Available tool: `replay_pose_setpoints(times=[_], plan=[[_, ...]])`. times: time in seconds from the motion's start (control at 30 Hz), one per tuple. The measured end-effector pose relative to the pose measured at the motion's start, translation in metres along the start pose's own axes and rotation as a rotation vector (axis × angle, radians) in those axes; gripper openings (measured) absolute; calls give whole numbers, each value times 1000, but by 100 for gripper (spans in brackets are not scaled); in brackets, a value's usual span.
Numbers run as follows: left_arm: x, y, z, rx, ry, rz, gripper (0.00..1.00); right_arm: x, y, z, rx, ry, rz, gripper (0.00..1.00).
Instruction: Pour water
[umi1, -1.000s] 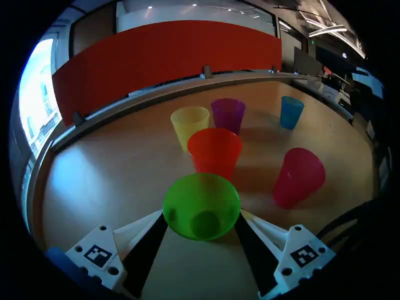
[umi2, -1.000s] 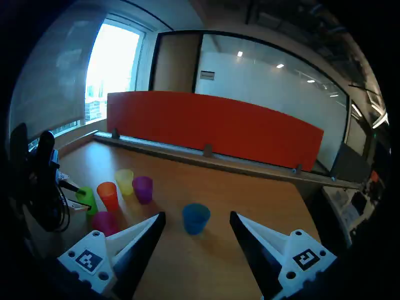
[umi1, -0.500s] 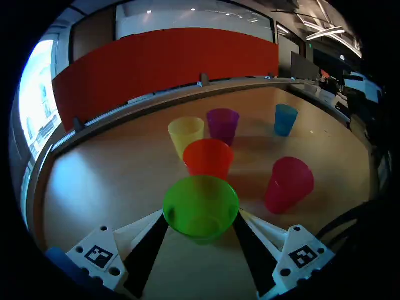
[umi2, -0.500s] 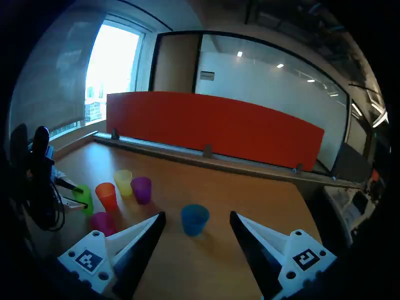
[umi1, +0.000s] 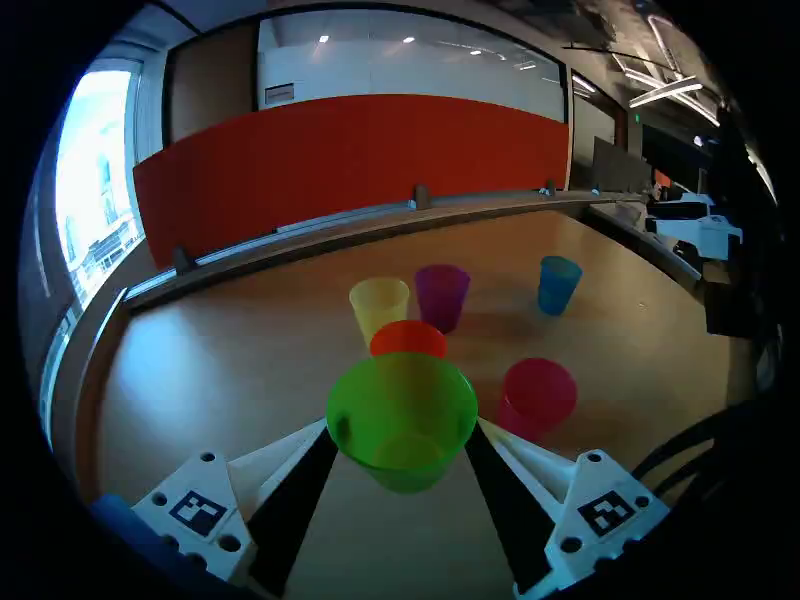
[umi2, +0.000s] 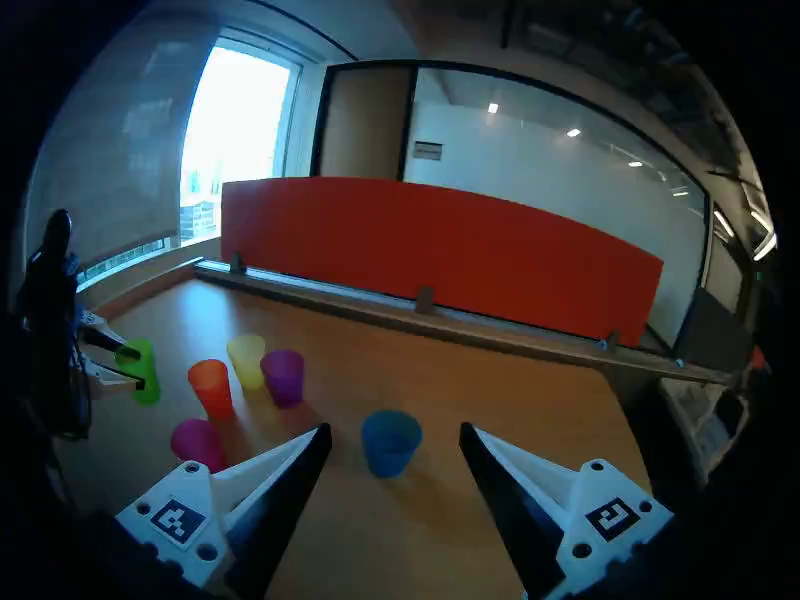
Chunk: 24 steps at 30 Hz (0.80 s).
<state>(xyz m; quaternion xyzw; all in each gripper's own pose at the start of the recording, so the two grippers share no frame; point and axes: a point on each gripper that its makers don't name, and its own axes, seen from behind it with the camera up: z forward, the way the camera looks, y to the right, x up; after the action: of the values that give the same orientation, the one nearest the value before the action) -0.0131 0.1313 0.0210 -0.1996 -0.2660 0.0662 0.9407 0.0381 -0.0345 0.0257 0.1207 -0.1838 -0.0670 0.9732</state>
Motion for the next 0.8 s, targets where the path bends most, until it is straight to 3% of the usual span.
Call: replay_pose_setpoints(times=[0.27,0.8], plan=[[4,6,-29,32,8,-5,85,-19,2,21,27,-30,3,100],[-1,6,-73,113,16,-89,86,-66,2,69,87,-128,-15,99]])
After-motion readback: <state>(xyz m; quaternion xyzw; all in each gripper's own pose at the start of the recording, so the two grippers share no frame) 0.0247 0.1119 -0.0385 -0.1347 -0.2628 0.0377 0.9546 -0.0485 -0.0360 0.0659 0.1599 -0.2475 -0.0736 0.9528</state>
